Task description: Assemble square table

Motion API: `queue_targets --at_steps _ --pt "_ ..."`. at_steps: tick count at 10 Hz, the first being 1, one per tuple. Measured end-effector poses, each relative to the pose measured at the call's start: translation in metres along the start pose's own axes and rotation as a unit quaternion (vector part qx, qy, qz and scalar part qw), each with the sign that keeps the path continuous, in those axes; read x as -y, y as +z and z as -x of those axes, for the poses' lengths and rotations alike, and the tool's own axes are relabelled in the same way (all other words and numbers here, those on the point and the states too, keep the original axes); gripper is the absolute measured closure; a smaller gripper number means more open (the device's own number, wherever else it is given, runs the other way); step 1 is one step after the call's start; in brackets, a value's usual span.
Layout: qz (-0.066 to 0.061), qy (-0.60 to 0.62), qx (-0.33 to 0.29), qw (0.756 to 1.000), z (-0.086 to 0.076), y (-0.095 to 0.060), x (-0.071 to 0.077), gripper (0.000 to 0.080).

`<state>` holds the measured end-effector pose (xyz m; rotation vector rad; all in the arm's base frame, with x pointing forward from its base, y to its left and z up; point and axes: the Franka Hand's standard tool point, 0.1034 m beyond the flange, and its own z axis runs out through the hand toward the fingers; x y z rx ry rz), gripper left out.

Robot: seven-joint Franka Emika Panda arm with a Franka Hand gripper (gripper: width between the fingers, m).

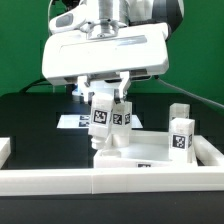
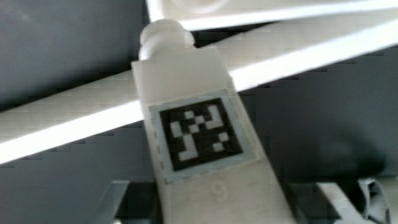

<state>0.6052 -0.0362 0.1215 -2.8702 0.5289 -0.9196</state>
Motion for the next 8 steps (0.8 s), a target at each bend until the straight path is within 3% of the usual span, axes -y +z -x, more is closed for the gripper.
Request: queue_targets --at_steps 5,8 --pt "-0.005 0.005 0.005 1.0 -0.0017 0.0 0.0003 0.0485" --pt "-0.017 0.003 -0.01 1.0 -0.0018 0.0004 -0.0073 0.0485"
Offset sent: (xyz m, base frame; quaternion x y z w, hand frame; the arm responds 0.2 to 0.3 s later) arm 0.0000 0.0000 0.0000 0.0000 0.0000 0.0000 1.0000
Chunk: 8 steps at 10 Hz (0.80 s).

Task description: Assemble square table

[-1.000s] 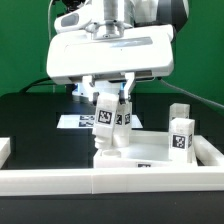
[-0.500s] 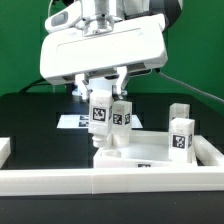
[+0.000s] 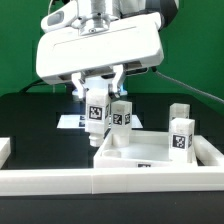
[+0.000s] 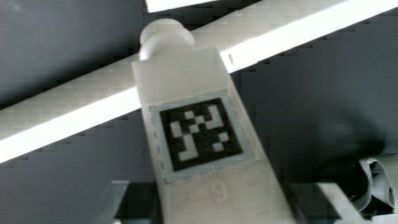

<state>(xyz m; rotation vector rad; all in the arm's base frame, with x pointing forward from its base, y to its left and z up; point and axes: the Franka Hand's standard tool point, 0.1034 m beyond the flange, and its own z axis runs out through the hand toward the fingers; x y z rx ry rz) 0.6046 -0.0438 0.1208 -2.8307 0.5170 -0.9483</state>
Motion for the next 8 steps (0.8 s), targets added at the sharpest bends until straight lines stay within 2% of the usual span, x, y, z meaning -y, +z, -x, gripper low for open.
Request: queue_targets --at_steps 1,2,3,6,8 --pt "-0.006 0.017 0.008 1.0 0.01 0.006 0.001 0.0485" --pt "-0.013 0.061 0.019 0.998 0.014 0.012 -0.003 0.0485" --pt "-0.017 0.057 0.027 0.998 0.014 0.011 -0.001 0.0485" --pt "-0.018 0.055 0.028 0.998 0.015 0.011 0.002 0.0485" --pt "-0.023 0.042 0.031 0.998 0.022 0.008 0.017 0.0485"
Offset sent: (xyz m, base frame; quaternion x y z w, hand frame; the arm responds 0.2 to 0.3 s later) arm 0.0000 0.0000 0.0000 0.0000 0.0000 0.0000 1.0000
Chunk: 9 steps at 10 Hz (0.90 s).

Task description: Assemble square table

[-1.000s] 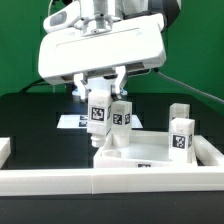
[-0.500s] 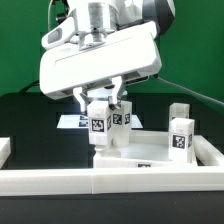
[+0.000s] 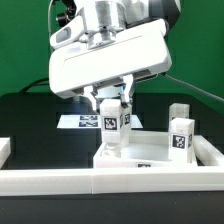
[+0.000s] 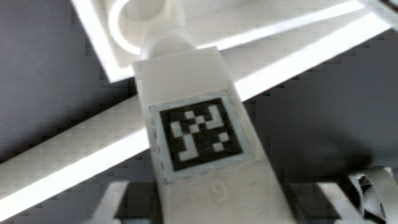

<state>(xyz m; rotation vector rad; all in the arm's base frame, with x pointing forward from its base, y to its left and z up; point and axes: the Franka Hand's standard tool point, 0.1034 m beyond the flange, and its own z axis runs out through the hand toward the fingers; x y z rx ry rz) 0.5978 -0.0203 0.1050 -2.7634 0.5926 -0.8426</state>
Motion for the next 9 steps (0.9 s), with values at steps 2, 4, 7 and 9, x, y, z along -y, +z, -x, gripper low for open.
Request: queue_targets --at_steps 2,4,7,9 --pt "-0.001 -0.007 0.003 1.0 0.003 0.0 0.003 0.0485" --pt "-0.002 -0.009 0.004 1.0 0.004 -0.001 0.005 0.0485" --pt "0.002 -0.01 0.002 1.0 0.002 -0.002 -0.002 0.0485" --pt "0.005 -0.01 0.003 1.0 0.002 -0.002 -0.008 0.0485"
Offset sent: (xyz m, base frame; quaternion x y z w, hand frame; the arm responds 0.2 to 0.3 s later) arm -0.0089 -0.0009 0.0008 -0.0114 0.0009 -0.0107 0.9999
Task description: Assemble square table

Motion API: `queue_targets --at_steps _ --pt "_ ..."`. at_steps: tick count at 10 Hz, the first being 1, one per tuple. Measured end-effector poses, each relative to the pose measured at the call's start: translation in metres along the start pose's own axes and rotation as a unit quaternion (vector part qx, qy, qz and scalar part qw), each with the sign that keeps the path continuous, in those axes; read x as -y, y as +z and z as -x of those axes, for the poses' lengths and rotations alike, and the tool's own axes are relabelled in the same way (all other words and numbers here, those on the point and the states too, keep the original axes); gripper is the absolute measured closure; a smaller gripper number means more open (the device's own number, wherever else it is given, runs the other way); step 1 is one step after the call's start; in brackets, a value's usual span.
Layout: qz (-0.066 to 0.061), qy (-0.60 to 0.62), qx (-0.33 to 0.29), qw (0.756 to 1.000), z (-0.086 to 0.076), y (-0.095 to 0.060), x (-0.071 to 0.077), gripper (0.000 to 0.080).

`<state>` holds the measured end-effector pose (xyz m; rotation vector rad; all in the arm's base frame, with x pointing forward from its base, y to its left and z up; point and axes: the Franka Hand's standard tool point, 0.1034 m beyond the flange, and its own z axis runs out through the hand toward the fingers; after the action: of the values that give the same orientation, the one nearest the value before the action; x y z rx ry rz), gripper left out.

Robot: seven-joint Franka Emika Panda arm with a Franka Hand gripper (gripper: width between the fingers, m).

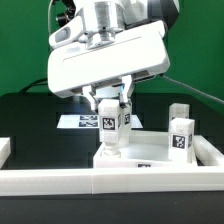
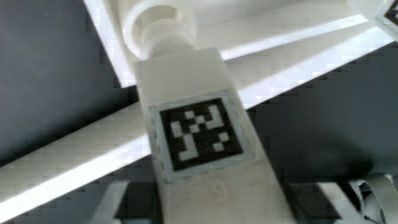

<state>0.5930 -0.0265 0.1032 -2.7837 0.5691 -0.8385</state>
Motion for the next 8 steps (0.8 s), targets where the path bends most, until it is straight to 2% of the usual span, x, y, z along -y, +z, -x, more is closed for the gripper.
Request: queue_targets --at_steps 5,7,8 --pt "-0.002 -0.001 0.002 1.0 0.006 0.005 0.002 0.0485" --pt "-0.003 -0.002 0.0 1.0 0.008 0.006 0.007 0.0485" --pt "-0.003 0.002 0.006 1.0 0.014 0.008 0.011 0.0485"
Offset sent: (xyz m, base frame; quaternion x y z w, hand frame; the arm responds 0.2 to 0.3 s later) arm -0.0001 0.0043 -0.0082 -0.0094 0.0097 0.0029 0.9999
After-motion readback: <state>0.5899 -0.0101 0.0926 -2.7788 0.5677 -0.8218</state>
